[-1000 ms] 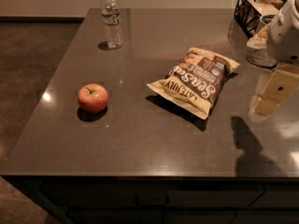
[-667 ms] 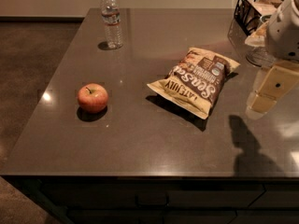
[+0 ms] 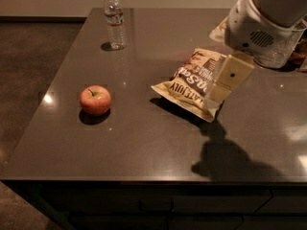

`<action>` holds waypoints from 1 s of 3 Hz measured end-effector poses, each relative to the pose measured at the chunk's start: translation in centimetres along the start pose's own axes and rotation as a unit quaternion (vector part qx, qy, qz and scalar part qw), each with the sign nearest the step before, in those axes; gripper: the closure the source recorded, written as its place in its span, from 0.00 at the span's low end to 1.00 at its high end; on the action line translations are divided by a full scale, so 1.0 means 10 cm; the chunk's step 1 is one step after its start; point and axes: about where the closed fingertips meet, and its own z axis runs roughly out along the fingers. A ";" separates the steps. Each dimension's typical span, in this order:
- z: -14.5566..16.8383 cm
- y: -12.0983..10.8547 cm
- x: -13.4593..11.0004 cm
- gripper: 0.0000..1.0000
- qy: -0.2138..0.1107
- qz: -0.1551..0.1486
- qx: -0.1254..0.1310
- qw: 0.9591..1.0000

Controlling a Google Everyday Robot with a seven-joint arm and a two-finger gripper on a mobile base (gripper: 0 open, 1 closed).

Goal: Pick apple

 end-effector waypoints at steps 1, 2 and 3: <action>0.29 -0.03 -0.48 0.00 -0.031 -0.013 -0.010 0.999; 0.67 -0.05 -0.93 0.00 -0.049 -0.024 -0.027 0.998; 1.13 0.08 -1.34 0.00 -0.057 -0.035 -0.059 0.996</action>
Offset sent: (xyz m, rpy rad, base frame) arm 0.0624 0.1669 -0.0441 0.1233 0.0335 0.1328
